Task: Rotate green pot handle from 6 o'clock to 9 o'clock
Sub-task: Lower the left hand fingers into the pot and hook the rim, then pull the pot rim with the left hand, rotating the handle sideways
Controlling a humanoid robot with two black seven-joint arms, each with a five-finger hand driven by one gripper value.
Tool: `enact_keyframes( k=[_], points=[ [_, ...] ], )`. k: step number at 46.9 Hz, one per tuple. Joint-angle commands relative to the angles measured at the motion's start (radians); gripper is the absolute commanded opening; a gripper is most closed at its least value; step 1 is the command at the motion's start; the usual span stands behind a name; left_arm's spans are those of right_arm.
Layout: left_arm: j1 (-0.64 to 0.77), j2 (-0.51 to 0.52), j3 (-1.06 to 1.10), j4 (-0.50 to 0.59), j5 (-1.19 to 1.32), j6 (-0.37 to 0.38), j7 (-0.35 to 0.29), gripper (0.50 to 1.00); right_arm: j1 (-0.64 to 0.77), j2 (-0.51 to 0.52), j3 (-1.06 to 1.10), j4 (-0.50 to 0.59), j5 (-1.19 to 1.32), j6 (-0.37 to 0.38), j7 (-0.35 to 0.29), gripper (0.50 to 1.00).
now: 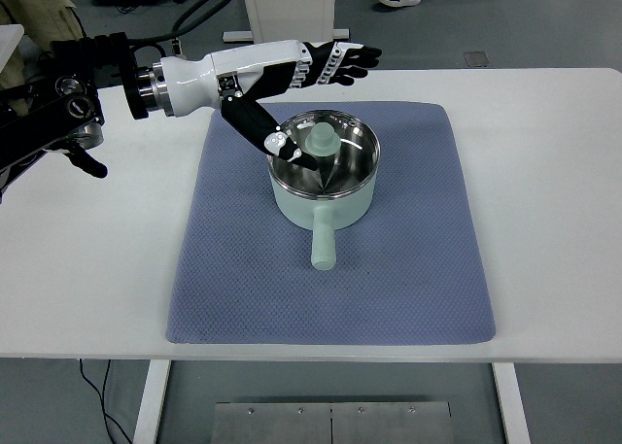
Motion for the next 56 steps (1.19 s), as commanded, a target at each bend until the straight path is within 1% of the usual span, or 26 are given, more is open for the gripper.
enact_keyframes(
  k=[1,20,43,56],
  points=[
    [0.000,0.000,0.001,-0.021,0.030,-0.001,0.000,1.000,0.000,0.000,0.000,0.000,0.000,0.000,0.000,1.000],
    [-0.004,0.000,0.039,-0.099,0.087,-0.001,0.002,1.000,0.000,0.000,0.001,0.000,0.000,0.000,0.000,1.000],
    [-0.017,-0.018,0.111,-0.101,0.193,-0.001,0.002,1.000,0.000,0.000,0.000,0.000,0.000,0.000,0.000,1.000],
    [-0.055,-0.057,0.136,-0.101,0.201,-0.001,0.002,1.000,0.000,0.000,0.000,0.000,0.000,0.000,0.000,1.000]
  ],
)
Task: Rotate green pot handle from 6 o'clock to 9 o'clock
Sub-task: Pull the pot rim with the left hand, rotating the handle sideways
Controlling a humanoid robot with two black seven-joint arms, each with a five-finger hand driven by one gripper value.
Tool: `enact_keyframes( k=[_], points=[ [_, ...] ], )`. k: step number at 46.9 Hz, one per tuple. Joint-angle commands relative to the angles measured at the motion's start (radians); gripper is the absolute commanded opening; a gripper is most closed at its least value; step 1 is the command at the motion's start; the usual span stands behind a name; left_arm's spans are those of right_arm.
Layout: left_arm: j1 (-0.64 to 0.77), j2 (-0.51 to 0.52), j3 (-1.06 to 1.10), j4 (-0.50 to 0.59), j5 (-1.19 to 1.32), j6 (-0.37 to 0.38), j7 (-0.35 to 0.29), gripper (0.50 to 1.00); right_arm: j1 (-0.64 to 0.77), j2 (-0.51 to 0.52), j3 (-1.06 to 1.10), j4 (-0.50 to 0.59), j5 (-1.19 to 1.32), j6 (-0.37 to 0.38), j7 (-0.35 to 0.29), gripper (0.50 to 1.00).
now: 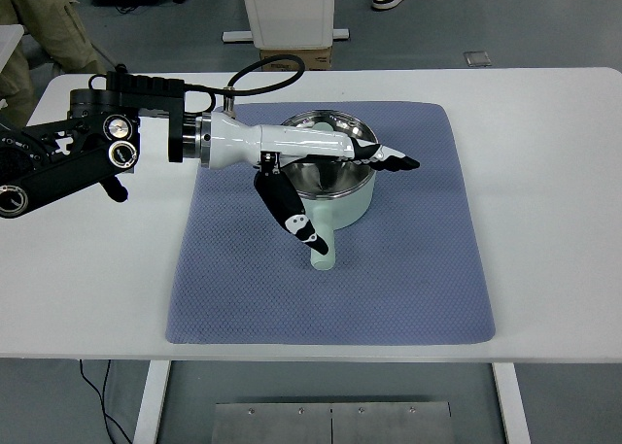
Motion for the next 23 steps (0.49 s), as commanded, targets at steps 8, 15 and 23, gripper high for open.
enact_keyframes(
  k=[8,15,23],
  points=[
    [-0.023,-0.046,0.028,0.002,0.048,0.001,0.000,1.000,0.000,0.000,0.000,0.000,0.000,0.000,0.000,1.000],
    [-0.023,-0.062,0.040,0.002,0.077,0.001,0.000,1.000,0.000,0.000,0.000,0.000,0.000,0.000,0.000,1.000],
    [-0.023,-0.085,0.077,0.005,0.098,0.001,0.000,1.000,0.000,0.000,0.001,0.000,0.000,0.000,0.000,1.000]
  ],
)
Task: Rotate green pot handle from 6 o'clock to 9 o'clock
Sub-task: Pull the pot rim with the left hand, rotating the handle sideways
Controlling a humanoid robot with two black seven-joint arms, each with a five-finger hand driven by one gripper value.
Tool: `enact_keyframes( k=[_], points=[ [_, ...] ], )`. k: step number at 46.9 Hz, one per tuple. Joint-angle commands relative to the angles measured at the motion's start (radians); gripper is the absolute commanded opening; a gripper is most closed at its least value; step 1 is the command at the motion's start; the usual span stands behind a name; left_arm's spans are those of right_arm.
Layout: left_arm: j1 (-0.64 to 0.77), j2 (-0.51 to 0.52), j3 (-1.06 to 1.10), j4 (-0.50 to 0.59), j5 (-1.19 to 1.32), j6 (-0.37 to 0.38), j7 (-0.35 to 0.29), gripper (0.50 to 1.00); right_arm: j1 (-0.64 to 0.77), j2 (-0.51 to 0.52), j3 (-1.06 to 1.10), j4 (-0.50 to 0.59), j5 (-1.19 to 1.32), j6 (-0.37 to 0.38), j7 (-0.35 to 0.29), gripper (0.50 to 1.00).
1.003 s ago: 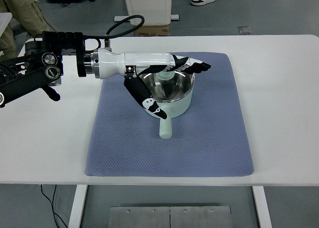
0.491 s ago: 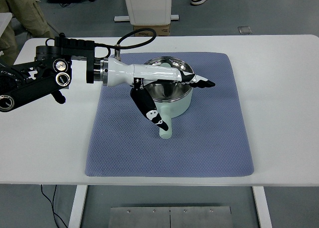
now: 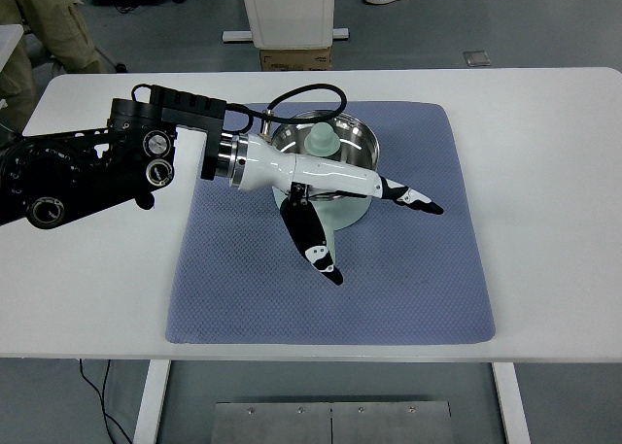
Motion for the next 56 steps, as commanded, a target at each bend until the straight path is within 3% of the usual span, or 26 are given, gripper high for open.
enact_keyframes(
  k=[1,31,39,56],
  points=[
    [0.000,-0.013,0.012,0.002,0.018,0.000,0.000,1.000,0.000,0.000,0.000,0.000,0.000,0.000,0.000,1.000],
    [-0.039,-0.043,0.095,0.013,0.145,-0.006,0.000,1.000,0.000,0.000,0.000,0.000,0.000,0.000,0.000,1.000],
    [-0.066,-0.043,0.101,0.023,0.157,-0.080,0.000,1.000,0.000,0.000,0.000,0.000,0.000,0.000,0.000,1.000],
    [-0.083,-0.037,0.105,0.048,0.239,-0.115,-0.002,1.000,0.000,0.000,0.001,0.000,0.000,0.000,0.000,1.000]
  ],
)
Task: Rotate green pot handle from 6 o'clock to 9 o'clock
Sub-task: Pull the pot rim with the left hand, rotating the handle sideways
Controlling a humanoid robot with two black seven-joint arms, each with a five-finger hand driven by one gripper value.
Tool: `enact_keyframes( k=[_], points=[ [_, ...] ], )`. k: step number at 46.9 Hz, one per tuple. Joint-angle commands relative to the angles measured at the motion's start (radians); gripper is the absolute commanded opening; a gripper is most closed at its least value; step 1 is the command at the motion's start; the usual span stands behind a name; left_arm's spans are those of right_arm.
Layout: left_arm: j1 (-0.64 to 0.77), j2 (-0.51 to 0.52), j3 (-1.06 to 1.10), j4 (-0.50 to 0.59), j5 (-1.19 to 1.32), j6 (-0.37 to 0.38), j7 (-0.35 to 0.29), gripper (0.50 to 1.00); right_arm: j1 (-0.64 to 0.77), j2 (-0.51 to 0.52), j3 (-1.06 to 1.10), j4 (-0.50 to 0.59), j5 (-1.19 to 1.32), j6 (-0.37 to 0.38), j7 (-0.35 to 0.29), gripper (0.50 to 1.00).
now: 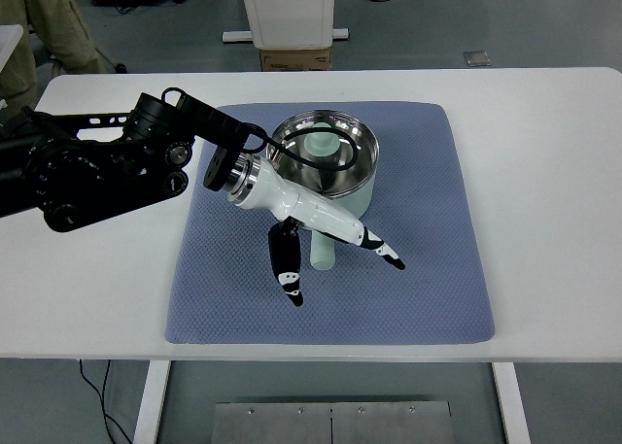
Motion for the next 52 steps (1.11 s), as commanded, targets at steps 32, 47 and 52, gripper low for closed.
enact_keyframes(
  k=[32,47,52],
  points=[
    [-0.021,-0.005,0.045,0.006,0.064,-0.026,0.000,1.000,0.000,0.000,0.000,0.000,0.000,0.000,0.000,1.000],
    [-0.026,-0.007,0.048,0.019,0.067,-0.026,-0.001,1.000,0.000,0.000,0.000,0.000,0.000,0.000,0.000,1.000],
    [-0.027,-0.005,0.048,0.020,0.069,-0.026,-0.001,1.000,0.000,0.000,0.000,0.000,0.000,0.000,0.000,1.000]
  ],
)
